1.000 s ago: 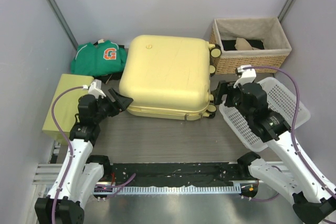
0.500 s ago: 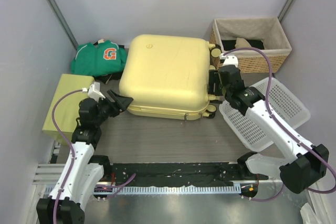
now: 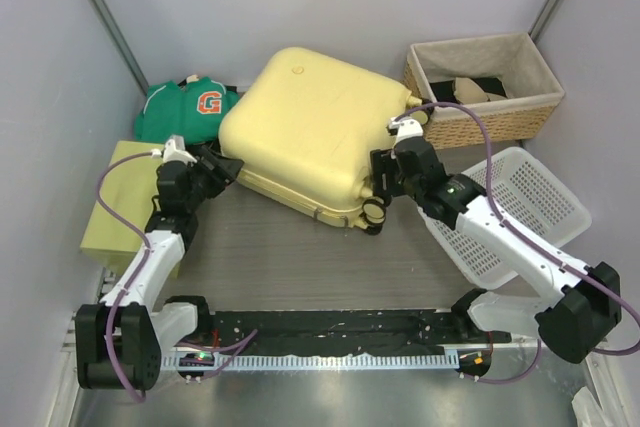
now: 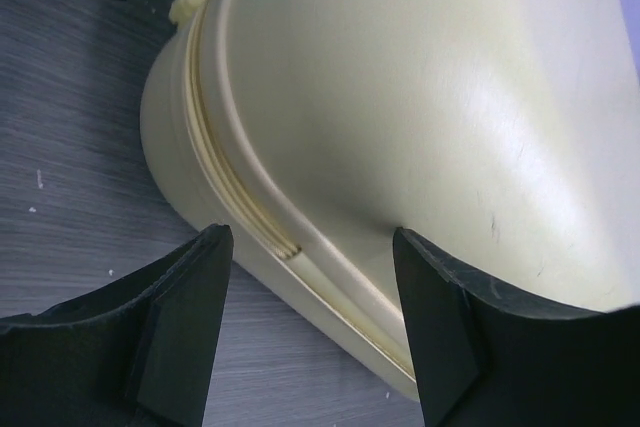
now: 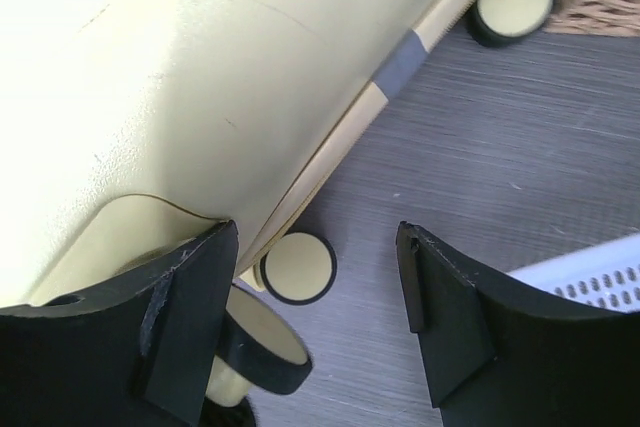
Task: Open, take out, and arrange the luggage
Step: Adjust the luggage at the center of the board.
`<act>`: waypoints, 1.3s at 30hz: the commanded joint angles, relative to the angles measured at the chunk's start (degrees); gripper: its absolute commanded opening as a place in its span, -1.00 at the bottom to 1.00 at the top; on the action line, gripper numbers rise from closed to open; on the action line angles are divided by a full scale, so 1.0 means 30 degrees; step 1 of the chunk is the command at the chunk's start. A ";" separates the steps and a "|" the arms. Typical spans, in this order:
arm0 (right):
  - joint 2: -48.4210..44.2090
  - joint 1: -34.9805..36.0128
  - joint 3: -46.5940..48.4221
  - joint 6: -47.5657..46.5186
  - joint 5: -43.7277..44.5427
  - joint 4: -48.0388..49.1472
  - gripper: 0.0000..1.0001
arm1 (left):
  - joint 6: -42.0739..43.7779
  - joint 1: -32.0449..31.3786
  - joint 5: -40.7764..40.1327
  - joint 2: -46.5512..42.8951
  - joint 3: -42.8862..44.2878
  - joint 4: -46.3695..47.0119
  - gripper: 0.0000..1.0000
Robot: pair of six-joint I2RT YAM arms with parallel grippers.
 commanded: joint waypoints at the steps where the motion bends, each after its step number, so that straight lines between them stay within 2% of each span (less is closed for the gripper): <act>1: 0.1351 0.2594 -0.0928 0.0160 -0.3126 -0.1524 0.50 | 0.1224 0.0089 -0.1034 0.0313 0.0790 -0.0678 0.39; 5: 0.2026 0.3912 -0.0694 0.0715 -0.3419 -0.0500 0.50 | 0.1283 0.0207 -0.1474 -0.0037 0.1142 -0.1118 0.50; 13: 0.2672 0.4267 0.0301 0.1507 -0.3655 0.1232 0.50 | 0.1930 0.0178 -0.2444 -0.2789 0.0384 -0.4045 0.72; 17: 0.1767 0.4267 0.1676 0.1333 -0.1756 -0.0750 0.59 | 0.1839 0.0178 -0.2120 -0.4021 -0.0556 -0.5013 0.75; 20: -0.0135 0.4238 0.2761 0.1011 0.0384 -0.1929 0.71 | 0.1812 0.0178 -0.2646 -0.4315 -0.0673 -0.5981 0.76; 23: -0.1749 0.3946 0.3465 0.0484 0.1177 -0.1933 0.81 | 0.1198 0.0178 -0.3087 -0.4199 -0.0674 -0.6656 0.79; 25: -0.1812 0.3333 0.4080 0.0395 0.1590 -0.1758 0.86 | 0.1020 0.0178 -0.2971 -0.4023 -0.0703 -0.6832 0.80; 26: -0.1636 0.2199 0.4285 0.0221 0.1358 -0.1612 0.86 | 0.0903 0.0178 -0.2883 -0.3935 -0.0761 -0.6862 0.82; 30: 0.0264 -0.1352 0.5862 -0.0541 -0.2067 0.0027 0.88 | 0.0785 0.0178 -0.2268 -0.3409 -0.0732 -0.6745 0.86; 33: 0.2695 -0.3520 0.7762 -0.1243 -0.4059 0.1229 0.88 | 0.0872 0.0177 -0.1770 -0.2502 -0.0557 -0.6540 0.86; 39: 0.8437 -0.6303 1.1984 -0.1948 -0.7810 0.2841 0.89 | 0.1108 0.0178 -0.1360 -0.1182 -0.0469 -0.4963 0.87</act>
